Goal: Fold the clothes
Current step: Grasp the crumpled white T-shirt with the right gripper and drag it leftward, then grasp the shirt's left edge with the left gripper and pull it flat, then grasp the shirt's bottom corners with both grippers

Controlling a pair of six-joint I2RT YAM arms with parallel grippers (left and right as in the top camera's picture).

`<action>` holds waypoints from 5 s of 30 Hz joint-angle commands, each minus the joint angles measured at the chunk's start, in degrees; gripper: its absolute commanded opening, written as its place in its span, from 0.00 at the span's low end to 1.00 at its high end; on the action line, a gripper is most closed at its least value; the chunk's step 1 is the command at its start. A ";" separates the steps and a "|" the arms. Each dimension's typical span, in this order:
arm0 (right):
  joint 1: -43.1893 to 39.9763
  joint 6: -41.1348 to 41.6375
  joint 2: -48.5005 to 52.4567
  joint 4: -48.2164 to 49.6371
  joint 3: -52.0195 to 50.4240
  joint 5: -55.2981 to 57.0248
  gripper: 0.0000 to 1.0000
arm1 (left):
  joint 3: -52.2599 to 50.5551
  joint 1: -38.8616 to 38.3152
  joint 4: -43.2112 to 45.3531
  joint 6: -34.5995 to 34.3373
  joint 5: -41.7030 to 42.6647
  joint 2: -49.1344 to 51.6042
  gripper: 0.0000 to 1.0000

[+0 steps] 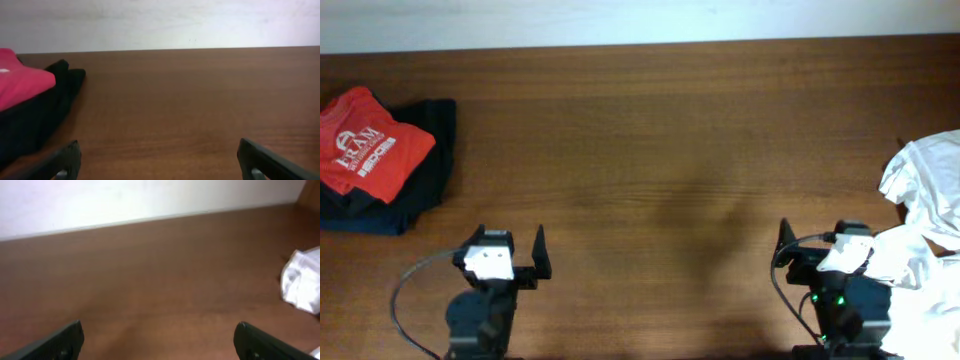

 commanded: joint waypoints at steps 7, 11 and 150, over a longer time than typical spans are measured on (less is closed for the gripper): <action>-0.44 -0.94 54.45 -19.45 34.86 3.80 0.99 | 32.06 -0.22 -11.87 -0.57 2.64 40.85 0.99; -16.41 13.70 68.02 -22.67 34.97 15.50 0.99 | 32.39 -0.22 -12.33 -0.57 2.64 45.09 0.99; -21.86 9.46 98.86 -27.93 52.87 -2.67 0.66 | 60.15 -16.76 -58.93 -36.26 3.37 76.70 0.00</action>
